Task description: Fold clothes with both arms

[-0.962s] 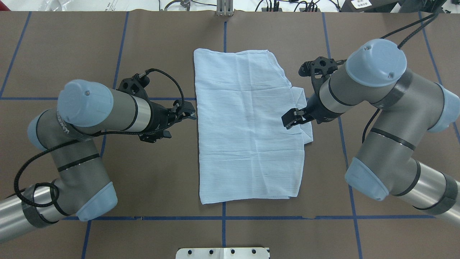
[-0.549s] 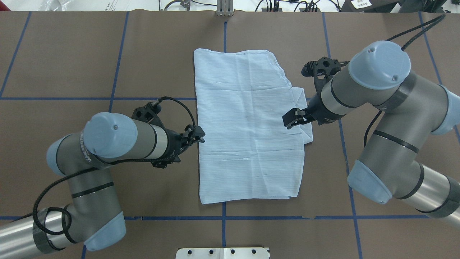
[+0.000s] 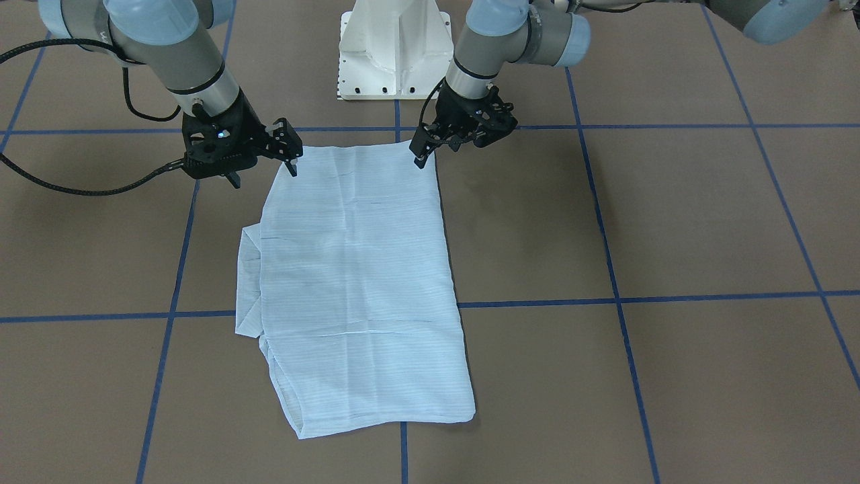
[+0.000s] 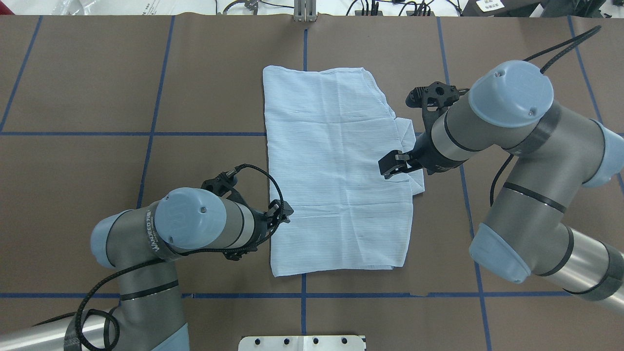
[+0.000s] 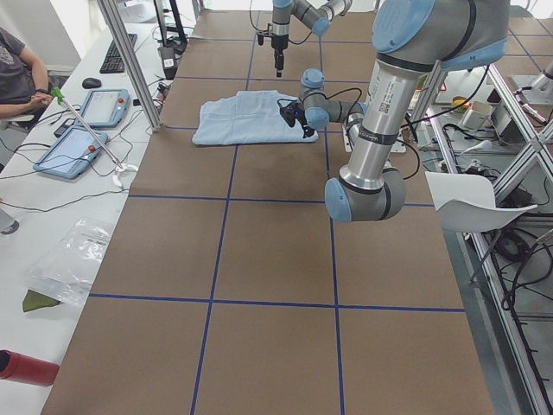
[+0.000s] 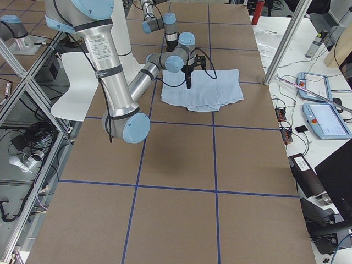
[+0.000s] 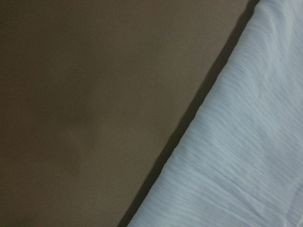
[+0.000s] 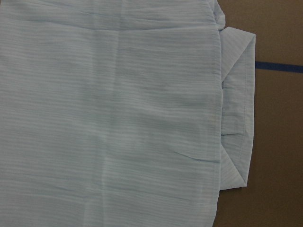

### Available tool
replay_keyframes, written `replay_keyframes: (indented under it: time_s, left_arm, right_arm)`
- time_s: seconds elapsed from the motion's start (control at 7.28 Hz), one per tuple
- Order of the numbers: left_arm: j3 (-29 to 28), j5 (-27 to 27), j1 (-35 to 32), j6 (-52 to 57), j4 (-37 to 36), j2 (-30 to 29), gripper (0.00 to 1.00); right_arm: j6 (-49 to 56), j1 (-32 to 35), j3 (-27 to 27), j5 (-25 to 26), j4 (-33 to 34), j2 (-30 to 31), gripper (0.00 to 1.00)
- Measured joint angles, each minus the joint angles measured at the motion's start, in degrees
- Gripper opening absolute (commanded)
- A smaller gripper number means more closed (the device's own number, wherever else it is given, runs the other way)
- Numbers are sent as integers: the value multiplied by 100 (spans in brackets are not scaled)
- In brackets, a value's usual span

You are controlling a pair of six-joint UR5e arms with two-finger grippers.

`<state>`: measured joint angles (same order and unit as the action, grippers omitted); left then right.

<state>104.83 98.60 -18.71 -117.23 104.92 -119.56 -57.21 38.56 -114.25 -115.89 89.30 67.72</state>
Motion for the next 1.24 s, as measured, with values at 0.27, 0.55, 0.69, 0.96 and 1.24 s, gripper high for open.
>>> replay_keyframes:
  time_s: [0.27,0.55,0.69,0.96,1.24]
  left_arm:
    - [-71,-139,322,-124,-157,-55,98]
    - [-112,-273,448,-141,-194,-41,98]
    - [-122,-289,469,-142,-215,-40,96]
    - [-140,-297,480,-142,-232,-50,79]
    - [-154,-298,482,-142,-235,-56,75]
  right_arm:
    - [-29,-34,-24,2,0,1,100]
    - [-24,-54,-12,-19,0,-25,100]
    - [-19,-57,-6,-28,0,-34,100]
    - [0,-59,16,-39,0,-39,100]
    - [-2,-59,17,-52,0,-45,100]
